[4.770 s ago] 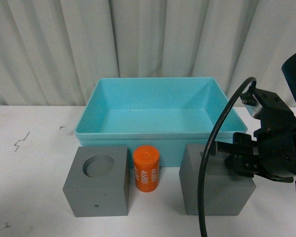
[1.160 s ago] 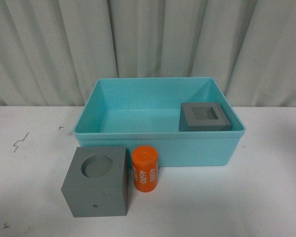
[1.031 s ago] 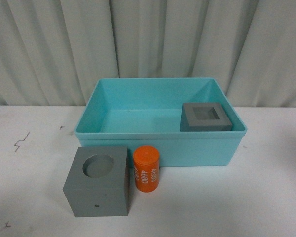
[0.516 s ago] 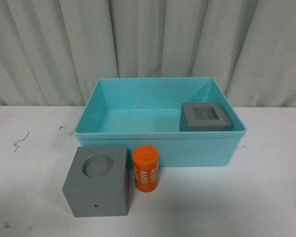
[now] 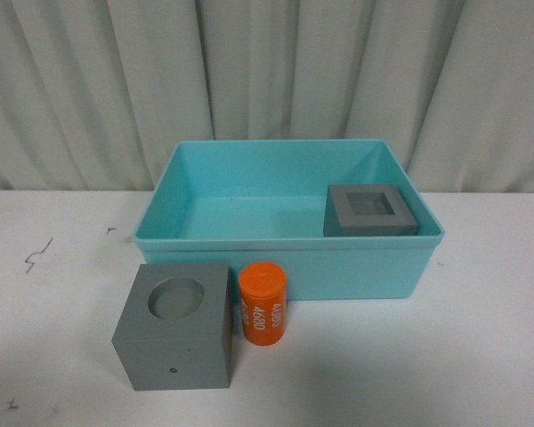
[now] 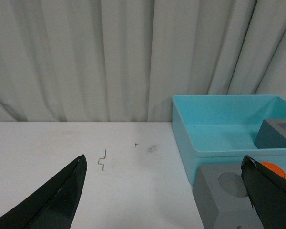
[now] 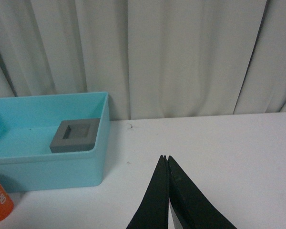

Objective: Place gray and orange parts in blue box

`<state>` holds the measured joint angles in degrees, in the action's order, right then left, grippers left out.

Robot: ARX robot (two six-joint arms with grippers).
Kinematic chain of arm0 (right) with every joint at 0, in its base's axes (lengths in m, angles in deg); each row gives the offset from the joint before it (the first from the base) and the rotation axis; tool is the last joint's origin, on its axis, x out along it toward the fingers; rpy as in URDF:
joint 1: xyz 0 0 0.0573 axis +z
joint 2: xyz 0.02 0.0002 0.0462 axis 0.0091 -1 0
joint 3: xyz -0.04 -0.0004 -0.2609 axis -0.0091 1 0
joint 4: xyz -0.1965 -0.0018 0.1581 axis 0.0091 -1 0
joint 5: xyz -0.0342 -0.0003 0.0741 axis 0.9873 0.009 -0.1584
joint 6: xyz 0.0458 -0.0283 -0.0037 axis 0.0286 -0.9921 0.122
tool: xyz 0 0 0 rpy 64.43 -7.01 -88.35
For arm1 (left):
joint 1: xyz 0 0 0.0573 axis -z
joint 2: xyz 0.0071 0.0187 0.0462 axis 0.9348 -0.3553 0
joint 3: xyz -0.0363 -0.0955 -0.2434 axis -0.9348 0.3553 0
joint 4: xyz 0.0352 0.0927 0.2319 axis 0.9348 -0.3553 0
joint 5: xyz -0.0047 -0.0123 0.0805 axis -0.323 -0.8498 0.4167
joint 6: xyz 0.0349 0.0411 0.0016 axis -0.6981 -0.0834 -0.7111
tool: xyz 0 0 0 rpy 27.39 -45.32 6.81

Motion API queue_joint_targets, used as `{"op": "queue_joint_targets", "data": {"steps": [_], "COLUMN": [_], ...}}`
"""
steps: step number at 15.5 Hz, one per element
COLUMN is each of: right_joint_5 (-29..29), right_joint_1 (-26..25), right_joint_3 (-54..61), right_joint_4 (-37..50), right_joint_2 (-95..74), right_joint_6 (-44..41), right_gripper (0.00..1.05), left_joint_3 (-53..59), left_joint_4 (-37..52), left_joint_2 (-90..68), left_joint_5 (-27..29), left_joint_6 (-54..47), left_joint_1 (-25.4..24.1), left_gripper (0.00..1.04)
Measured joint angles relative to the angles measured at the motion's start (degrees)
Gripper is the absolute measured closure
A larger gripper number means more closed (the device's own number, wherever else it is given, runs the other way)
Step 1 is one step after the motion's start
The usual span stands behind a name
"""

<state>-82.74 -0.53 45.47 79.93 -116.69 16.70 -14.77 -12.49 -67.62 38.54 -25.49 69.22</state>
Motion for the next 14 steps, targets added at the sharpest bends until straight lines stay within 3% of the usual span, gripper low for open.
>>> {"op": "queue_joint_targets", "data": {"steps": [14], "right_joint_5": [0.0], "right_joint_1": [0.0], "right_joint_3": [0.0], "right_joint_4": [-22.4], "right_joint_2": [24.6], "right_joint_6": [0.0], "right_gripper": [1.03], "left_joint_3": [0.0], "left_joint_4": [0.0], "left_joint_2": [0.0], "left_joint_5": [0.0], "left_joint_6": [0.0], "left_joint_1": [0.0], "left_gripper": [0.07]}}
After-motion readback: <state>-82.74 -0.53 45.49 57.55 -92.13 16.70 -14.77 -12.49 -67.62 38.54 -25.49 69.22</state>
